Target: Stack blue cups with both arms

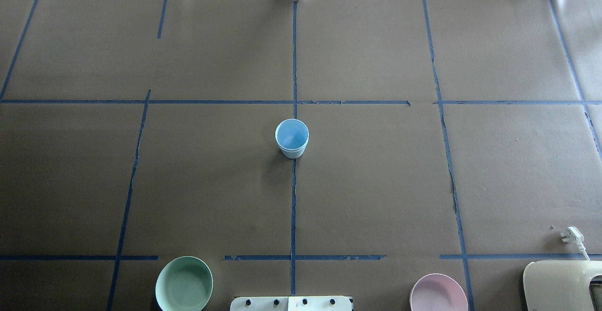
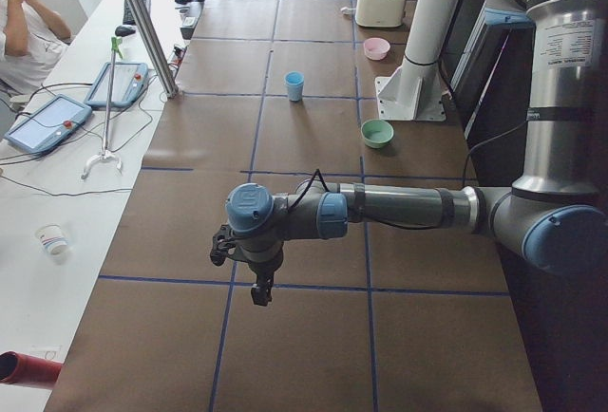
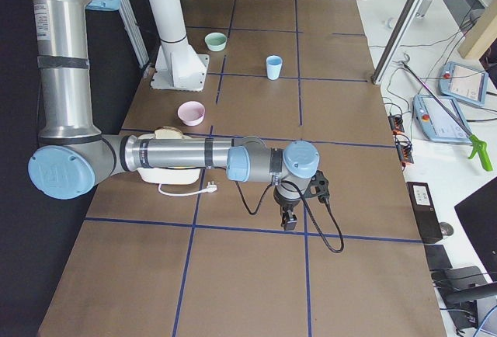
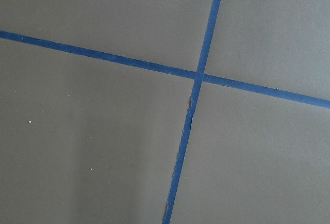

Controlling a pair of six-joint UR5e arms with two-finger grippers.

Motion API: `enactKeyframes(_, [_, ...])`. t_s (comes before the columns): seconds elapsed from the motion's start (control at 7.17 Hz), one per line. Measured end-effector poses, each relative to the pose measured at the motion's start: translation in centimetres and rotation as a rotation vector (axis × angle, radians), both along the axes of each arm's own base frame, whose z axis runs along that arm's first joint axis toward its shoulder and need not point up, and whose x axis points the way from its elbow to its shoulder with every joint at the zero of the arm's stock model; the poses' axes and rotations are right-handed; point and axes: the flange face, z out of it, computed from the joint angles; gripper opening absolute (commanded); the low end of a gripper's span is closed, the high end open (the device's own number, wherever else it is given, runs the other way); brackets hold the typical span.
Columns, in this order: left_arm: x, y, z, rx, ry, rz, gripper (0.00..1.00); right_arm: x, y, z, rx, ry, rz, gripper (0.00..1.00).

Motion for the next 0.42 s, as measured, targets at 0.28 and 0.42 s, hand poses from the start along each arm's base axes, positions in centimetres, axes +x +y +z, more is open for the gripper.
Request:
enactKeyframes(0.28, [-0.02, 0.25, -0.56, 0.008, 0.000, 0.001, 1.00, 0.01, 0.16, -0.01, 0.001, 0.000, 0.000, 1.00])
enactKeyframes(0.42, [-0.03, 0.59, -0.71, 0.010, -0.001, 0.001, 1.00, 0.01, 0.16, -0.04, 0.001, 0.000, 0.000, 1.00])
